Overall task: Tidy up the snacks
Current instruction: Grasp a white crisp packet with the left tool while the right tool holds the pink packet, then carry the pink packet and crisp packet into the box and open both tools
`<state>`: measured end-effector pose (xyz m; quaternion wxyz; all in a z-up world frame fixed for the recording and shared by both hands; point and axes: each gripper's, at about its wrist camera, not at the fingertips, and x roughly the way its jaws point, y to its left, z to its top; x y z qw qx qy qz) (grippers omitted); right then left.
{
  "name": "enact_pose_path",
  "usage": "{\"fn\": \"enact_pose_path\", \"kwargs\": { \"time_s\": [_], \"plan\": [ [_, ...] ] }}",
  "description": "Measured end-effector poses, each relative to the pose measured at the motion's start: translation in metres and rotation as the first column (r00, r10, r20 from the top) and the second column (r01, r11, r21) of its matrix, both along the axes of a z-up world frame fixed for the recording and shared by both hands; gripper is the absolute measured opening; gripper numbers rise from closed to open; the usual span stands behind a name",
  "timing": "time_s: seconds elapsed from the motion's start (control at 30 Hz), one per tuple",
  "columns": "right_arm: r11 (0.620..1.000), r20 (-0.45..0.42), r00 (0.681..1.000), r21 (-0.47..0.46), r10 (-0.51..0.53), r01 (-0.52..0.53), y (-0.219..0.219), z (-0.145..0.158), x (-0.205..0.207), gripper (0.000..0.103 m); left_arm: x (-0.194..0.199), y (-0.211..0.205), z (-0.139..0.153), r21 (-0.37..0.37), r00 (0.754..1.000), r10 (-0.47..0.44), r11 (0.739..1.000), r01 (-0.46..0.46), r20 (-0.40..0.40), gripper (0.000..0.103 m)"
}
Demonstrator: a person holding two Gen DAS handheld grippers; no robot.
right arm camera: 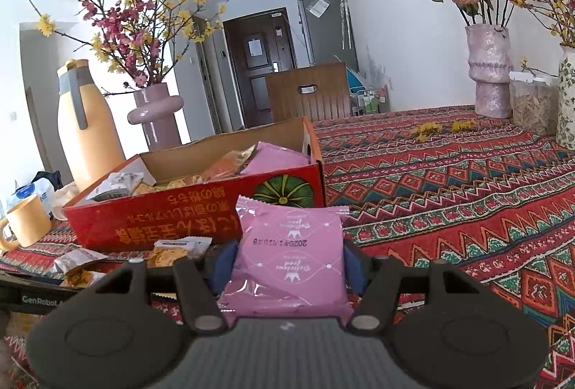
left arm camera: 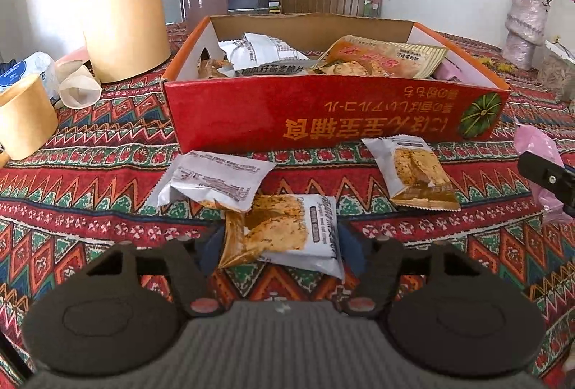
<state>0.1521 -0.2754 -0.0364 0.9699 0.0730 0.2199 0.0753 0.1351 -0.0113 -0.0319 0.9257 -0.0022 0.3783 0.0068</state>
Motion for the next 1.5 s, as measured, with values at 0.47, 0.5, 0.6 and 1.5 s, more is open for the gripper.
{"fn": "enact_pose_path", "kwargs": {
  "time_s": [0.47, 0.5, 0.6, 1.5],
  "plan": [
    [1.000, 0.012, 1.000, -0.007, 0.000, 0.000, 0.001, 0.000, -0.002, 0.061, -0.017, -0.003, 0.004, -0.003, 0.998, -0.034, 0.999, 0.035, 0.044, 0.050],
    [1.000, 0.014, 1.000, -0.008, 0.000, 0.000, 0.001, 0.000, -0.003, 0.061, -0.019, -0.002, 0.004, -0.007, 0.998, -0.036, 0.999, 0.036, 0.047, 0.050],
    [1.000, 0.018, 1.000, -0.013, -0.003, 0.003, 0.001, 0.000, -0.004, 0.061, -0.024, -0.003, 0.007, -0.011, 0.997, -0.040, 0.999, 0.041, 0.062, 0.050],
    [0.994, 0.109, 0.991, -0.088, 0.072, -0.063, 0.035, 0.049, 0.009, 0.061, -0.021, -0.020, 0.089, -0.004, 0.951, -0.090, 0.995, 0.096, 0.295, 0.050]
  ]
}}
